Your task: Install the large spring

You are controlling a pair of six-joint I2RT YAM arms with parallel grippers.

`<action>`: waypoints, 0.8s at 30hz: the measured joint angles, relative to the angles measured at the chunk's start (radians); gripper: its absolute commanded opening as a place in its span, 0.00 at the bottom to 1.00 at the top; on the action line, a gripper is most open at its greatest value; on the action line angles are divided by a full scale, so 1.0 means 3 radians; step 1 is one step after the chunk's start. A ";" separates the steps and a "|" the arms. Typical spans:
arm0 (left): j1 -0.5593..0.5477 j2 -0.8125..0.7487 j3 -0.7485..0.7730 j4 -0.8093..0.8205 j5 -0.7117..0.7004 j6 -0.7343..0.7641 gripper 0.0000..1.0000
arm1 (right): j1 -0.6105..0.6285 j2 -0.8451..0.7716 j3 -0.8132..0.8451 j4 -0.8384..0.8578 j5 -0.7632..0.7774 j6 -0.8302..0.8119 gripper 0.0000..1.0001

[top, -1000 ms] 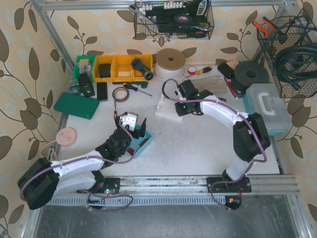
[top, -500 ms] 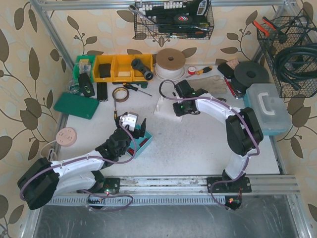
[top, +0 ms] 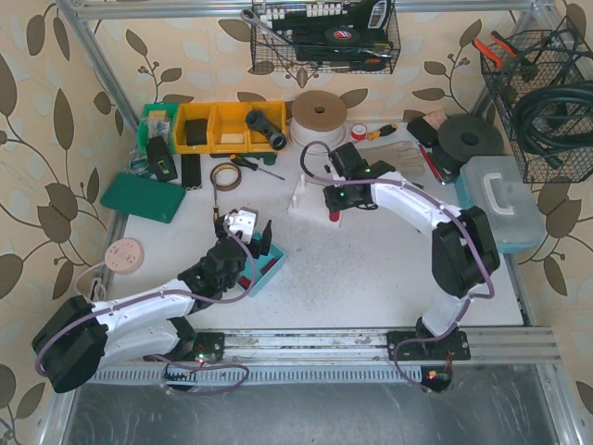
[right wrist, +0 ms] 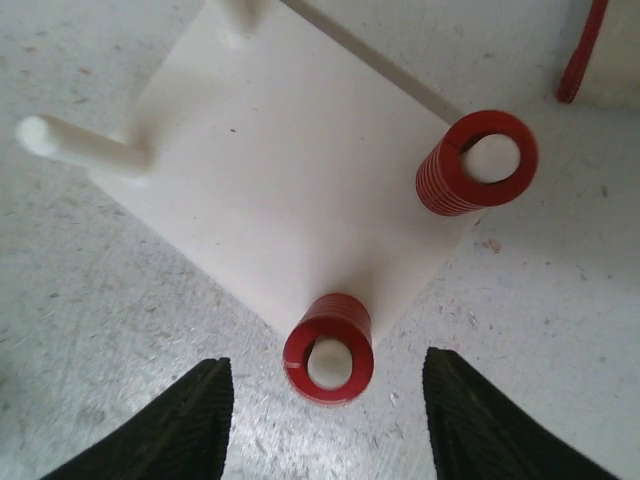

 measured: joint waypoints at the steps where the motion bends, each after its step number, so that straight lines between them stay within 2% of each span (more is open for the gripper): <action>1: -0.0001 0.0001 0.0032 -0.0052 -0.0013 -0.0022 0.95 | 0.0000 -0.0058 0.0000 -0.0015 0.0000 0.0004 0.56; 4: 0.0000 0.0001 0.0160 -0.0245 -0.0079 -0.0088 0.94 | 0.0000 -0.0332 -0.0017 -0.0042 -0.0003 0.0009 0.62; 8: 0.0000 0.0004 0.0448 -0.0746 -0.0111 -0.0216 0.88 | 0.0000 -0.0941 -0.0209 0.0018 0.0000 0.0017 0.72; 11: 0.0000 0.0020 0.0704 -0.1174 -0.0109 -0.0389 0.81 | 0.0000 -0.1499 -0.0487 0.0123 0.0042 0.0020 0.88; 12: 0.0000 0.0024 0.0786 -0.1345 -0.0097 -0.0477 0.77 | 0.0000 -0.1654 -0.0573 0.0148 0.0066 0.0027 0.98; 18: 0.0019 -0.0056 0.1193 -0.2398 0.0210 -0.0961 0.56 | 0.0000 -0.2333 -0.1116 0.0361 0.0306 0.0013 1.00; 24: 0.0022 -0.0155 0.1265 -0.3151 0.0566 -0.1164 0.44 | 0.0000 -0.2600 -0.1785 0.0662 0.0436 0.0076 0.99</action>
